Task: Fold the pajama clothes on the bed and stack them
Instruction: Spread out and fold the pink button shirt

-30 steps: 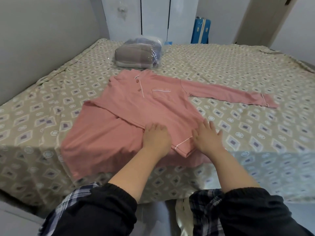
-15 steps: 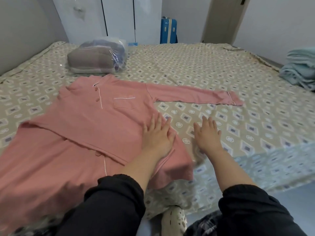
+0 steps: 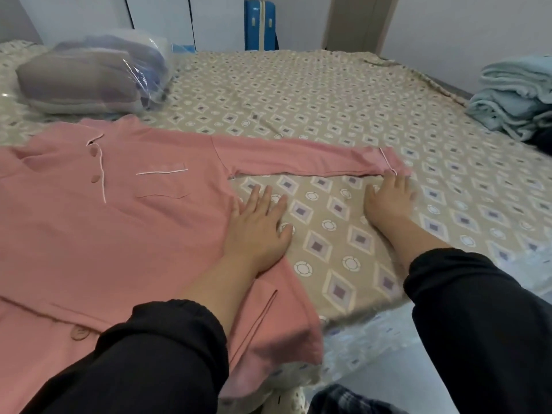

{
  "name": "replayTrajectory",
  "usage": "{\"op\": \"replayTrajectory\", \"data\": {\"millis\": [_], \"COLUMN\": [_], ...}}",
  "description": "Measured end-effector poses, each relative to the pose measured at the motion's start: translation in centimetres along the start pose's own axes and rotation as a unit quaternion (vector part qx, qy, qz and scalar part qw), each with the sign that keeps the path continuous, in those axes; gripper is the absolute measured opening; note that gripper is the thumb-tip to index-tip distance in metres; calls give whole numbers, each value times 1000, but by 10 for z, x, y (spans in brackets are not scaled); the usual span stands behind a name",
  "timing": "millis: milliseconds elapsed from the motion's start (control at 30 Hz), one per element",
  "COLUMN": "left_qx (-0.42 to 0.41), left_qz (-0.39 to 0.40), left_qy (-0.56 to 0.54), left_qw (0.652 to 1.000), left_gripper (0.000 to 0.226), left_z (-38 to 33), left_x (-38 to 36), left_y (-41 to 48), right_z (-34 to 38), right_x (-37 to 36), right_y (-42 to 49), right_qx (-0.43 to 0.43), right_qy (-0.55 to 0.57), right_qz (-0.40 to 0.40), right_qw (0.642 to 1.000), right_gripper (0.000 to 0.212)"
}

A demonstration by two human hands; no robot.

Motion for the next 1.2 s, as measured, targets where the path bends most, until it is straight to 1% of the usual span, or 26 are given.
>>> {"op": "replayTrajectory", "data": {"millis": [100, 200, 267, 333, 400, 433, 500, 533, 633, 700, 767, 833, 933, 1000, 1100, 1133, 1200], "left_qx": [5, 12, 13, 13, 13, 13, 11, 10, 12, 11, 12, 14, 15, 19, 36, 40, 33], "left_qz": [2, 8, 15, 17, 19, 22, 30, 32, 34, 36, 34, 28, 27, 21, -22, -29, -8], "left_qy": [-5, -9, -3, 0, -2, -1, 6, 11, 22, 25, 27, 29, 32, 29, 14, 13, 11], "left_qw": [1000, 1000, 1000, 1000, 1000, 1000, 999, 999, 999, 999, 999, 999, 999, 999, 999, 999, 999], "left_gripper": [63, 64, 64, 64, 63, 63, 62, 62, 63, 63, 63, 62, 61, 59, 53, 52, 52], "left_z": [1, 3, 4, 3, 3, 3, 3, 3, 3, 3, 2, 3, 3, 2, 1, 1, 7], "left_x": [-2, -3, -4, -3, -3, -4, -6, -7, -8, -9, -9, -9, -10, -6, 9, 13, 18], "left_y": [6, 8, 8, 7, 8, 9, 11, 12, 14, 16, 17, 18, 18, 17, 5, -2, -17], "right_z": [-26, -40, -46, -52, -60, -63, -66, -69, -71, -67, -62, -57, -46, -37, -18, -9, 12], "right_x": [4, 6, 7, 11, 15, 14, 12, 12, 14, 16, 19, 20, 17, 18, 17, 18, 21], "right_y": [24, 44, 54, 62, 66, 70, 76, 78, 78, 77, 77, 75, 58, 37, -2, -13, -36], "right_qx": [-57, -102, -146, -180, -201, -203, -203, -216, -248, -231, -190, -144, -88, -73, -60, -42, 11], "right_qy": [14, 86, 152, 195, 243, 254, 244, 233, 188, 157, 152, 207, 327, 370, 415, 424, 419], "right_qz": [-2, 3, 2, -8, -18, -11, 10, 8, -30, -65, -107, -141, -161, -179, -181, -173, -149], "right_qw": [998, 991, 978, 964, 949, 946, 948, 948, 950, 958, 964, 958, 927, 909, 890, 888, 896], "right_gripper": [60, 62, 63, 61, 60, 59, 51, 46, 43, 39, 28, 16, 4, 5, 12, 16, 27]}}
Point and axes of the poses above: each hand's wrist, its own y-axis towards the middle knuckle, its own x-axis out of the back of the hand, z = x × y, the point moved 9 cm from there along y, towards the middle knuckle, and after that the axes turned 10 degrees about z, right-handed, at the moved point
